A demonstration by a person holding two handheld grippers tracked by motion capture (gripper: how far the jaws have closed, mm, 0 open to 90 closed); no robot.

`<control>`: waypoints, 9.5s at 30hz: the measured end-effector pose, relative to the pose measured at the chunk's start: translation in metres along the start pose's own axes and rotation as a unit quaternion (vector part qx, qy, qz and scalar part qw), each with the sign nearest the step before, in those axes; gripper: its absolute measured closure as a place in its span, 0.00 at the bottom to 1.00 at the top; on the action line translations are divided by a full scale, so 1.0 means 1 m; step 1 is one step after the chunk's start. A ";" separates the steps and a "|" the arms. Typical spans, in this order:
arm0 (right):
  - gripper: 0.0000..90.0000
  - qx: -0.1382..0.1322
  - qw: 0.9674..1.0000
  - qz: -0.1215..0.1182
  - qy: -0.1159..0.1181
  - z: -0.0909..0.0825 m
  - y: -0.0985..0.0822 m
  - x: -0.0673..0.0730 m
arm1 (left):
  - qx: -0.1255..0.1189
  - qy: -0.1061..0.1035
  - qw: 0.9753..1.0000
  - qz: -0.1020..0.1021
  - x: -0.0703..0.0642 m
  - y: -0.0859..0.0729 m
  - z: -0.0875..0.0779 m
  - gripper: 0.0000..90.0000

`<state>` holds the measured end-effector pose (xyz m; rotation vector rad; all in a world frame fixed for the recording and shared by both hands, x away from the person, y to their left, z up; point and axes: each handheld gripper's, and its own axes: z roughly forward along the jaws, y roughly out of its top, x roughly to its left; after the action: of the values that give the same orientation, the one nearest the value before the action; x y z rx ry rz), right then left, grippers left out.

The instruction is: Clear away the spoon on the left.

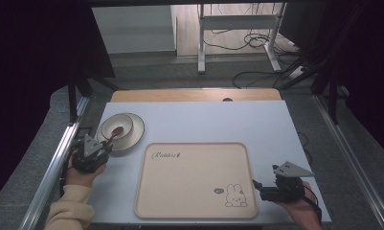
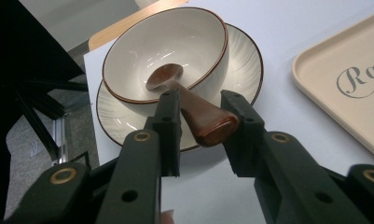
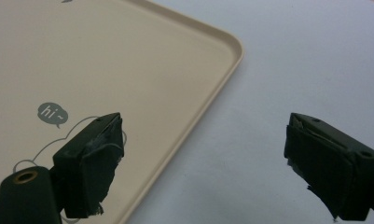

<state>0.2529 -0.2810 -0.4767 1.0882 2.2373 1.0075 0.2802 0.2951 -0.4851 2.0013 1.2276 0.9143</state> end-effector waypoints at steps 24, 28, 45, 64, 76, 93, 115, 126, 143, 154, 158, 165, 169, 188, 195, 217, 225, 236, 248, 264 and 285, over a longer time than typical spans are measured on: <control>0.15 -0.005 1.000 -0.013 -0.002 0.000 0.001 0.003 | -0.006 0.028 0.999 -0.018 0.001 0.001 -0.002 0.93; 0.15 -0.004 1.000 -0.012 -0.001 0.000 0.001 0.003 | -0.010 0.029 0.999 -0.025 0.002 0.001 -0.004 0.93; 0.15 -0.008 1.000 -0.012 -0.004 -0.002 0.001 0.003 | -0.067 0.014 0.996 -0.059 0.007 0.009 -0.036 0.93; 0.15 -0.008 1.000 -0.013 -0.006 -0.002 0.000 0.001 | -0.092 -0.005 0.993 -0.069 0.006 0.014 -0.053 0.93; 0.15 -0.008 1.000 -0.011 -0.006 -0.001 0.000 0.000 | -0.102 -0.016 0.992 -0.070 0.007 0.018 -0.063 0.93; 0.15 -0.007 1.000 -0.013 -0.007 -0.001 0.000 0.000 | -0.113 -0.026 0.991 -0.060 -0.001 0.026 -0.069 0.93; 0.15 -0.006 1.000 -0.014 -0.006 -0.001 0.000 0.000 | -0.125 -0.047 0.990 -0.042 -0.015 0.034 -0.074 0.93; 0.15 -0.005 1.000 -0.015 -0.007 -0.001 0.000 0.000 | -0.125 -0.062 0.990 -0.033 -0.027 0.037 -0.074 0.93; 0.15 -0.004 1.000 -0.015 -0.005 0.000 -0.001 0.000 | -0.118 -0.094 0.988 -0.023 -0.042 0.040 -0.068 0.93; 0.15 -0.004 1.000 -0.017 -0.006 0.000 -0.001 0.000 | -0.125 -0.115 0.986 -0.003 -0.058 0.049 -0.071 0.93; 0.15 -0.004 1.000 -0.016 -0.006 0.000 -0.001 0.000 | -0.121 -0.119 0.986 0.000 -0.061 0.048 -0.070 0.93; 0.15 -0.003 1.000 -0.017 -0.006 0.000 -0.001 0.000 | -0.117 -0.124 0.985 0.005 -0.065 0.047 -0.069 0.93; 0.15 -0.004 1.000 -0.016 -0.007 0.000 -0.001 0.001 | -0.117 -0.126 0.985 0.004 -0.067 0.044 -0.070 0.93; 0.15 -0.004 1.000 -0.016 -0.007 0.000 -0.001 0.000 | -0.087 -0.147 0.985 0.021 -0.085 0.032 -0.062 0.93; 0.15 -0.003 1.000 -0.016 -0.008 0.000 -0.001 0.001 | -0.074 -0.147 0.986 0.039 -0.087 0.029 -0.057 0.93; 0.15 -0.002 1.000 -0.019 -0.009 0.001 -0.001 0.001 | -0.037 -0.128 0.987 0.091 -0.099 0.024 -0.045 0.93; 0.15 -0.001 1.000 -0.019 -0.009 0.001 -0.001 0.001 | -0.027 -0.119 0.986 0.113 -0.104 0.023 -0.043 0.93; 0.15 0.000 1.000 -0.021 -0.009 0.002 -0.002 0.001 | -0.012 -0.118 0.984 0.137 -0.114 0.021 -0.041 0.93; 0.15 0.003 1.000 -0.024 -0.009 0.002 -0.002 0.002 | 0.016 -0.108 0.975 0.192 -0.139 0.014 -0.040 0.93; 0.15 0.006 1.000 -0.028 -0.010 0.003 -0.002 0.002 | 0.048 -0.116 0.969 0.212 -0.153 0.010 -0.034 0.90; 0.15 0.008 0.999 -0.031 -0.013 0.004 -0.003 0.002 | 0.078 -0.195 0.957 0.200 -0.160 0.006 -0.024 0.69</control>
<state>0.2526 -0.2787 -0.4812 1.0262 2.2475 0.9467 0.2109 0.1500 -0.5044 2.4643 0.7051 0.5665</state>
